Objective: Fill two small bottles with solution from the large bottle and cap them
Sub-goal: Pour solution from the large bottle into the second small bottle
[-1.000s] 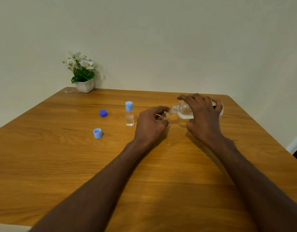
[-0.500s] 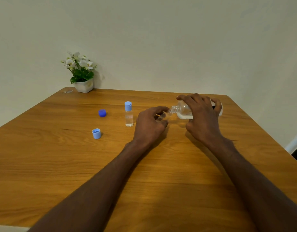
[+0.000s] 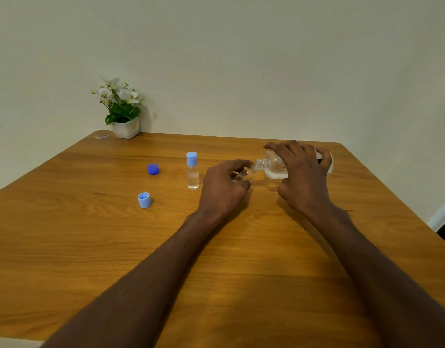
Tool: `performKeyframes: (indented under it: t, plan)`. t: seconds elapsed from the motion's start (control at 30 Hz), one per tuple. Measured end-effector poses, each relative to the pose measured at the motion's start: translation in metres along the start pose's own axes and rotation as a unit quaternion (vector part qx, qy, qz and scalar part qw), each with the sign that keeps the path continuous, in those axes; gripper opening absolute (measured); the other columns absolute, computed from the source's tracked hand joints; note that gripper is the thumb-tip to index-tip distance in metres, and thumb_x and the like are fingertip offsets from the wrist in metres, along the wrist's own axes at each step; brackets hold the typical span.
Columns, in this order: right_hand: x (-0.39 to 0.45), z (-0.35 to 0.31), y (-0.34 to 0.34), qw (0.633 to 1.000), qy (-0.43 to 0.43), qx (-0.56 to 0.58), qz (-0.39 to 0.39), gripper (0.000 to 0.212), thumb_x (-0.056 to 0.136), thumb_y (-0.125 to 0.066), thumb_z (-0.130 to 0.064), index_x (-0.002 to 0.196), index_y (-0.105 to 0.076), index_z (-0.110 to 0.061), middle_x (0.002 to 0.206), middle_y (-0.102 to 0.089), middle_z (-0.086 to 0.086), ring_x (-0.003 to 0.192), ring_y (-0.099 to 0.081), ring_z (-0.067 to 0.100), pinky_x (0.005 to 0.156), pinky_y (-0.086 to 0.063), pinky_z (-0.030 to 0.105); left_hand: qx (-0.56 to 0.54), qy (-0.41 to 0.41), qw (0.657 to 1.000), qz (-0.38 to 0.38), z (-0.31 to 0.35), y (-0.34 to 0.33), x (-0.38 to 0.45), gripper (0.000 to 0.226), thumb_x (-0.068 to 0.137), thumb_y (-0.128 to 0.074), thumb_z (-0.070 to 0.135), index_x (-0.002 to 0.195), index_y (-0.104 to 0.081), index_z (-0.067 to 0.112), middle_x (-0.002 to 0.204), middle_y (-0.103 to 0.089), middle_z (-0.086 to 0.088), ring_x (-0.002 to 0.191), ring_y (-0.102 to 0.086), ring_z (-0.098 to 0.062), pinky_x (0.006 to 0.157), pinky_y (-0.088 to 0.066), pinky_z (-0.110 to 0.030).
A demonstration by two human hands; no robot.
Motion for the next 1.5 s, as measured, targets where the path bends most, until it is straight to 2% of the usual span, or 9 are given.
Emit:
performKeyframes:
  t: [0.17,0.63,0.93,1.07,1.17,1.3,1.43,1.5]
  plan:
    - [-0.0001,-0.0002,-0.0001,1.000,-0.002,-0.002,-0.005,0.094,0.067,-0.081,-0.006,0.148,-0.047,-0.040,0.147,-0.052,-0.008,0.141,-0.040,0.022,0.118,-0.016,0.052,0.014,-0.006,1.000,0.000,-0.0004,-0.0005,-0.0006,0.048,0.082,-0.080,0.017,0.128,-0.071,0.028,0.122,-0.073,0.013,0.098,-0.064,0.010,0.081,-0.052,-0.011]
    - [0.0003,0.0001,-0.0014,1.000,-0.001,-0.003,-0.003,0.094,0.067,-0.082,-0.006,0.147,-0.048,-0.041,0.147,-0.052,-0.008,0.142,-0.041,0.022,0.118,-0.016,0.053,0.019,-0.008,1.000,0.000,-0.0003,0.0002,-0.0001,0.048,0.082,-0.080,0.016,0.128,-0.071,0.029,0.122,-0.073,0.012,0.095,-0.062,0.013,0.080,-0.052,-0.012]
    - [0.0006,0.0003,-0.0009,1.000,-0.001,-0.001,-0.003,0.093,0.066,-0.081,-0.006,0.147,-0.049,-0.041,0.145,-0.053,-0.008,0.141,-0.041,0.022,0.118,-0.016,0.053,0.026,-0.012,1.000,0.005,0.0005,0.0000,-0.0004,0.049,0.081,-0.079,0.016,0.128,-0.072,0.026,0.123,-0.074,0.011,0.096,-0.066,0.005,0.083,-0.054,-0.016]
    - [0.0004,0.0008,-0.0008,1.000,0.000,0.004,0.001,0.093,0.066,-0.082,-0.006,0.147,-0.049,-0.039,0.145,-0.054,-0.006,0.141,-0.042,0.023,0.117,-0.015,0.053,0.032,-0.016,0.999,0.004,0.0015,0.0002,-0.0005,0.048,0.082,-0.078,0.016,0.128,-0.071,0.026,0.122,-0.074,0.011,0.094,-0.063,0.011,0.081,-0.053,-0.013]
    - [0.0006,0.0005,-0.0005,1.000,-0.001,0.000,0.001,0.094,0.066,-0.082,-0.006,0.146,-0.049,-0.040,0.145,-0.053,-0.007,0.141,-0.041,0.023,0.117,-0.016,0.052,0.029,-0.014,0.999,0.007,0.0019,0.0006,-0.0003,0.048,0.082,-0.079,0.016,0.128,-0.072,0.027,0.122,-0.074,0.011,0.095,-0.064,0.008,0.081,-0.054,-0.016]
    - [0.0003,0.0001,-0.0011,1.000,0.001,0.001,0.000,0.094,0.065,-0.082,-0.006,0.146,-0.049,-0.040,0.145,-0.054,-0.007,0.140,-0.042,0.022,0.117,-0.016,0.052,0.034,-0.014,0.999,0.003,0.0019,-0.0001,-0.0008,0.049,0.082,-0.079,0.017,0.129,-0.071,0.027,0.122,-0.074,0.012,0.094,-0.062,0.012,0.079,-0.051,-0.011]
    - [0.0005,0.0004,-0.0006,1.000,0.002,0.001,0.001,0.094,0.065,-0.082,-0.005,0.146,-0.049,-0.040,0.145,-0.054,-0.007,0.140,-0.042,0.023,0.117,-0.016,0.053,0.029,-0.013,1.000,0.002,0.0021,0.0007,-0.0009,0.049,0.082,-0.079,0.017,0.129,-0.071,0.026,0.124,-0.073,0.011,0.099,-0.066,0.003,0.084,-0.055,-0.017]
    - [0.0006,0.0000,-0.0007,1.000,0.003,0.000,0.001,0.094,0.065,-0.082,-0.005,0.146,-0.049,-0.040,0.145,-0.054,-0.007,0.140,-0.042,0.023,0.117,-0.016,0.053,0.029,-0.013,1.000,0.001,0.0022,0.0003,-0.0010,0.049,0.082,-0.079,0.017,0.130,-0.071,0.026,0.124,-0.073,0.011,0.098,-0.066,0.004,0.083,-0.054,-0.016]
Point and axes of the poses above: each hand's wrist, its own x-axis towards the middle knuckle, its own y-axis out of the back of the hand, z = x × y, the point moved 7 cm from there along x, towards the middle knuckle
